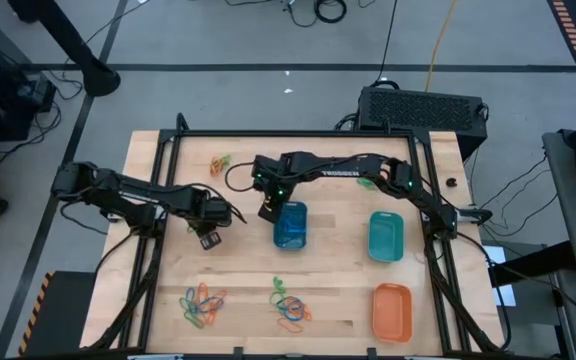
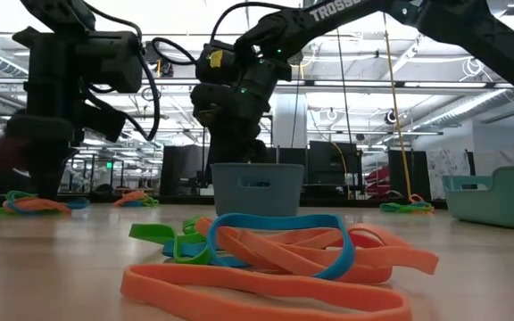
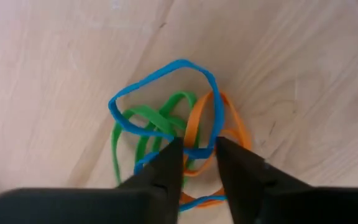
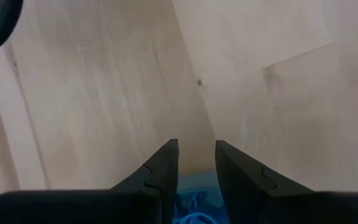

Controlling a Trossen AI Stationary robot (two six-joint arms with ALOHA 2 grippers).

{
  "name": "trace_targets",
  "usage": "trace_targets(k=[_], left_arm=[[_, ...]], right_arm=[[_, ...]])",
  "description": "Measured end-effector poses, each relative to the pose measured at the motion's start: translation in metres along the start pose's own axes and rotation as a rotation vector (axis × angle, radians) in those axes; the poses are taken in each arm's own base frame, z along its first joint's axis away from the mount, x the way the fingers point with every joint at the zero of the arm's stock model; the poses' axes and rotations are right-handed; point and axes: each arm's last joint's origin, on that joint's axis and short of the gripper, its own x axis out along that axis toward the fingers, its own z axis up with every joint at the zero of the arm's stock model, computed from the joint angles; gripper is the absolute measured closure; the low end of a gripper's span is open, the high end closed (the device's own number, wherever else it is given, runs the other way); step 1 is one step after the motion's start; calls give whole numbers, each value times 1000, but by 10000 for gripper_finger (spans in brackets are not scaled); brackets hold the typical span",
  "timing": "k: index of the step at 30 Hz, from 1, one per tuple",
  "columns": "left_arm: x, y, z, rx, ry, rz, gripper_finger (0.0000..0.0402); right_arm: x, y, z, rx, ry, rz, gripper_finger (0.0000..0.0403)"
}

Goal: Sort rubber bands into baskets
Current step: Put the blue rubberband into the blue bin

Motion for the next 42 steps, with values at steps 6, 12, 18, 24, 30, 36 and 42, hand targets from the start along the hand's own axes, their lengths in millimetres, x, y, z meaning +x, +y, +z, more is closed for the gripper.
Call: trace_targets(k=[6,12,18,24,30,36,42], left_arm=[[-3,-1,0,2,-8,-8,392],[-35,-5,3,13,-152,-95,398],[-62,3,-7,-3,-292,-170,399],[-72,10,-15,-8,-363,-153,399],[-61,14,-12,-109,-331,-108,395],[-34,27,-8,-198,-224,-59,338],[-29,42,6,-269,-225,-64,269]], right_arm=[[2,7,-2,-3,10,3,305],[5,15,-6,-15,32,6,305],[7,25,-8,-40,30,18,305],[9,32,-9,-55,18,29,305],[8,32,-10,-29,29,27,305],[1,33,-14,-21,61,20,305],[-2,37,-16,-23,77,18,305]])
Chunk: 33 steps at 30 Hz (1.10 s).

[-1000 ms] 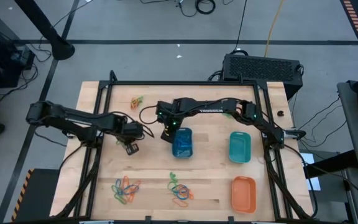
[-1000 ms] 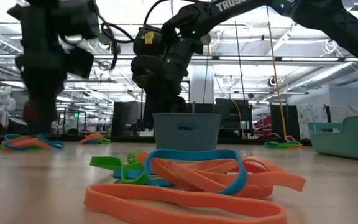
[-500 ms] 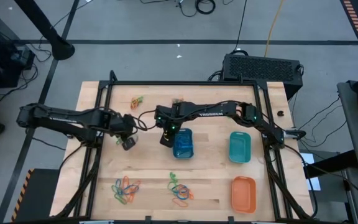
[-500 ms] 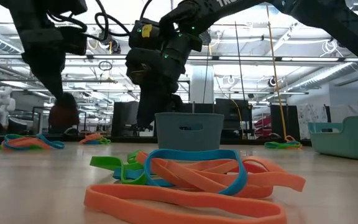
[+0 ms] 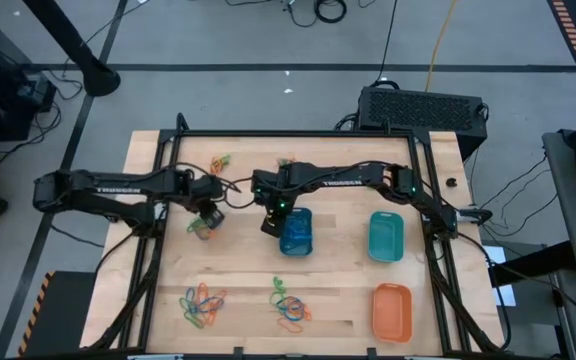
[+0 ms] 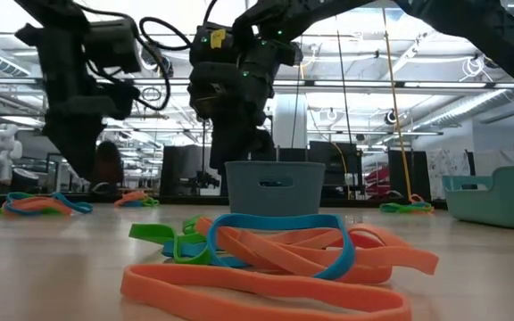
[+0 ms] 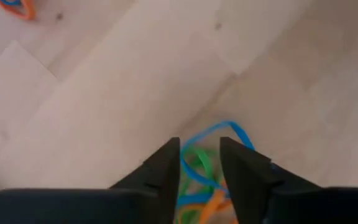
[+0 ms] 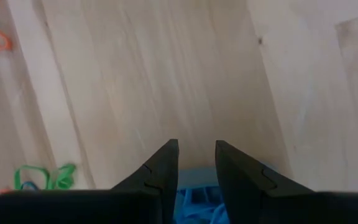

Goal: Sort rubber bands into baskets
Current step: Put the blue rubberband into the blue bin

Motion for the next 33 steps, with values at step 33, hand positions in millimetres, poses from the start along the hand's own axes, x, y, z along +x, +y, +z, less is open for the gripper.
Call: trace_targets(k=[33], left_arm=[[53,-2,5,155,194,-44,242]], right_arm=[[1,7,-8,-35,63,-16,305]])
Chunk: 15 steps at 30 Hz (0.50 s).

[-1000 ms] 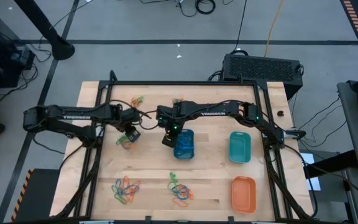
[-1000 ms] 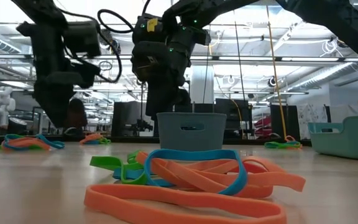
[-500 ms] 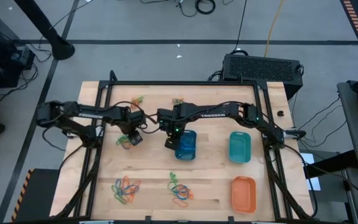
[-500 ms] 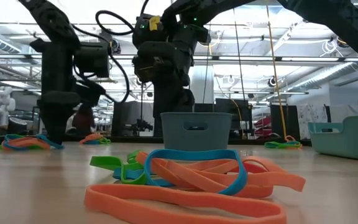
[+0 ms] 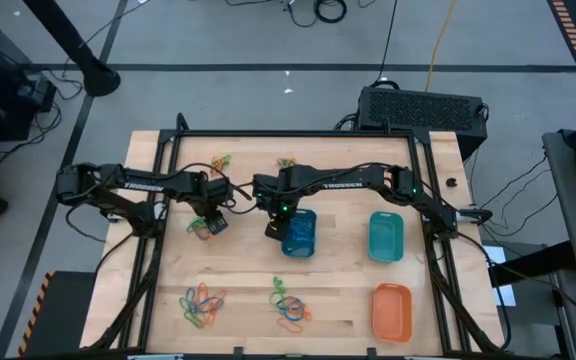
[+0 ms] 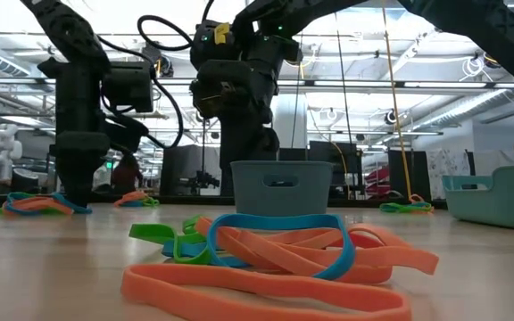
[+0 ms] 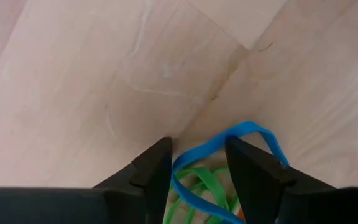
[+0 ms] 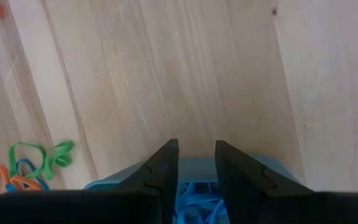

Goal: Sort rubber bands into baskets
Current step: Put the blue rubberband into the blue bin

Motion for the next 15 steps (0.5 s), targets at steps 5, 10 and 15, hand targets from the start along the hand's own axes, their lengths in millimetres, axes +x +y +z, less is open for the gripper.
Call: trace_targets(k=[5,10,15], left_arm=[[0,-1,0,0,1,-13,288],[-2,-2,1,0,-27,-49,387],[-22,-6,6,-9,-208,-121,395]], right_arm=[[0,0,0,0,-2,0,305],[0,0,0,3,-2,1,305],[0,0,0,4,-1,0,305]])
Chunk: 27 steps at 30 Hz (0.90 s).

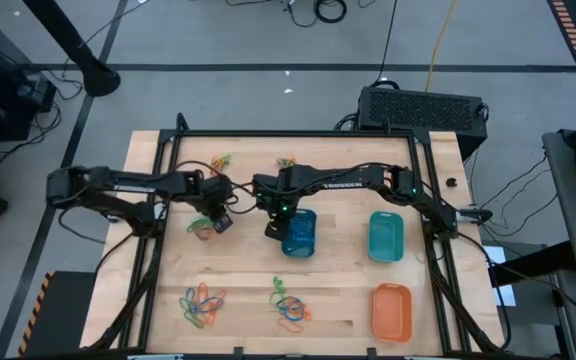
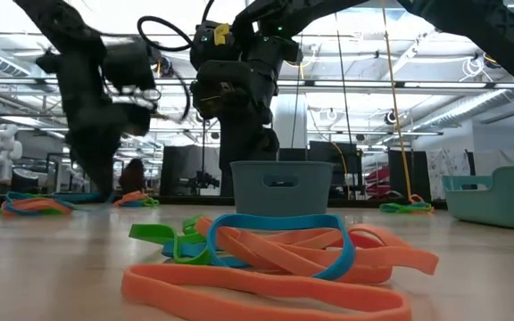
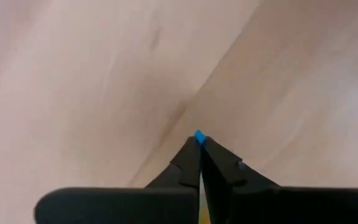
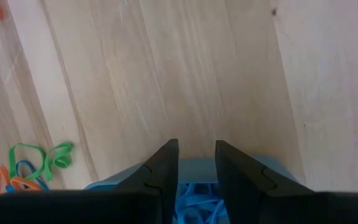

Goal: Sort rubber bands into baskets
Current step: Put the blue rubberband into the blue bin

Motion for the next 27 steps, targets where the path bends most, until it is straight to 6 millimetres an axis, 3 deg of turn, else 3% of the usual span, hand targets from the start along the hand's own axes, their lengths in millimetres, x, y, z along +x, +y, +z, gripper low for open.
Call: trace_targets(k=[6,15,22,27], left_arm=[[-34,0,-10,-35,-104,-54,398],[-80,-1,-26,-31,-324,-201,399],[-101,-12,-23,45,-501,-412,399],[-109,-19,-19,100,-575,-503,400]], right_arm=[[-5,2,1,-18,-25,0,305],[-46,28,22,-123,-332,144,305],[-53,47,32,-208,-493,200,305],[-53,47,33,-216,-506,200,305]])
